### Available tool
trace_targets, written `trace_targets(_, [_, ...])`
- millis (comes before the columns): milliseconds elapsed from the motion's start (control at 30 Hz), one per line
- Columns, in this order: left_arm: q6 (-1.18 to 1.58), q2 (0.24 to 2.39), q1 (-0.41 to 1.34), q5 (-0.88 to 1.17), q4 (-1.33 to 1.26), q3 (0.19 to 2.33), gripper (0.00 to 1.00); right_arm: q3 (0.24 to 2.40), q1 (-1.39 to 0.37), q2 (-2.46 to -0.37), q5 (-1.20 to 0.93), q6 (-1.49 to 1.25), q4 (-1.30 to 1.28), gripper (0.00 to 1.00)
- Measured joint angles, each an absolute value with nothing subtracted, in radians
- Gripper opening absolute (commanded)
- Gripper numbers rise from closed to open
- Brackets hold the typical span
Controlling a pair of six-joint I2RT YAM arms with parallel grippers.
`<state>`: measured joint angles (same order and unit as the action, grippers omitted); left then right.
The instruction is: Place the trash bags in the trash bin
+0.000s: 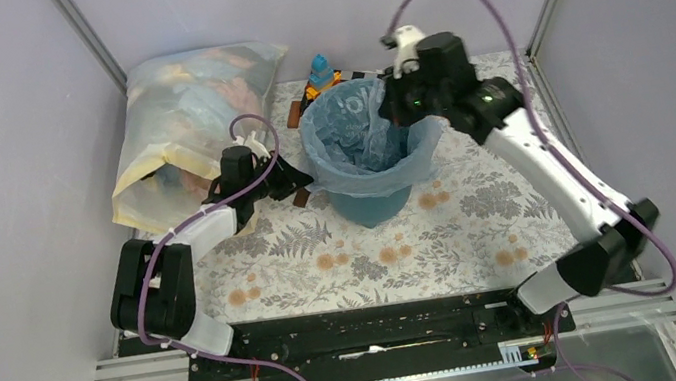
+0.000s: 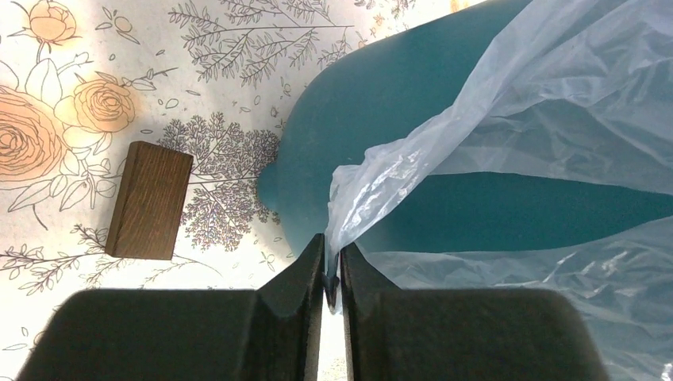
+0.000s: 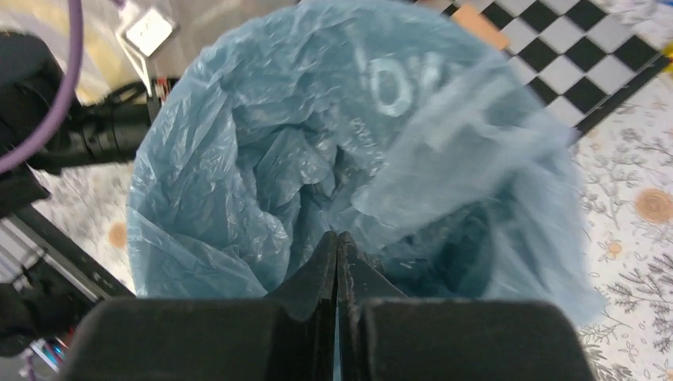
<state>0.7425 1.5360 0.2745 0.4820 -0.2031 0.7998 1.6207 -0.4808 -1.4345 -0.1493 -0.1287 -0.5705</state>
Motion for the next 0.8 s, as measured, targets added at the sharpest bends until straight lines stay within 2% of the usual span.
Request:
trace_targets(67, [0.74, 1.536, 0.274, 0.482, -0.205, 0.797, 0.22, 1.682, -0.544, -1.513, -0.119, -0.099, -0.621, 0.0])
trace_targets(200, [0.737, 1.53, 0.274, 0.48, -0.204, 0.794, 0.23, 1.719, -0.624, -1.633, -0.077, -0.061, -0.694, 0.0])
trace_targets(533, [0.72, 1.523, 0.274, 0.466, -0.204, 0.794, 0.01, 1.625, -0.663, -1.703, -0.041, -0.034, -0.737, 0.0])
trace_targets(800, [0.715, 1.523, 0.274, 0.467, -0.204, 0.794, 0.0, 1.552, -0.668, -1.836, -0.029, -0.034, -0.712, 0.0])
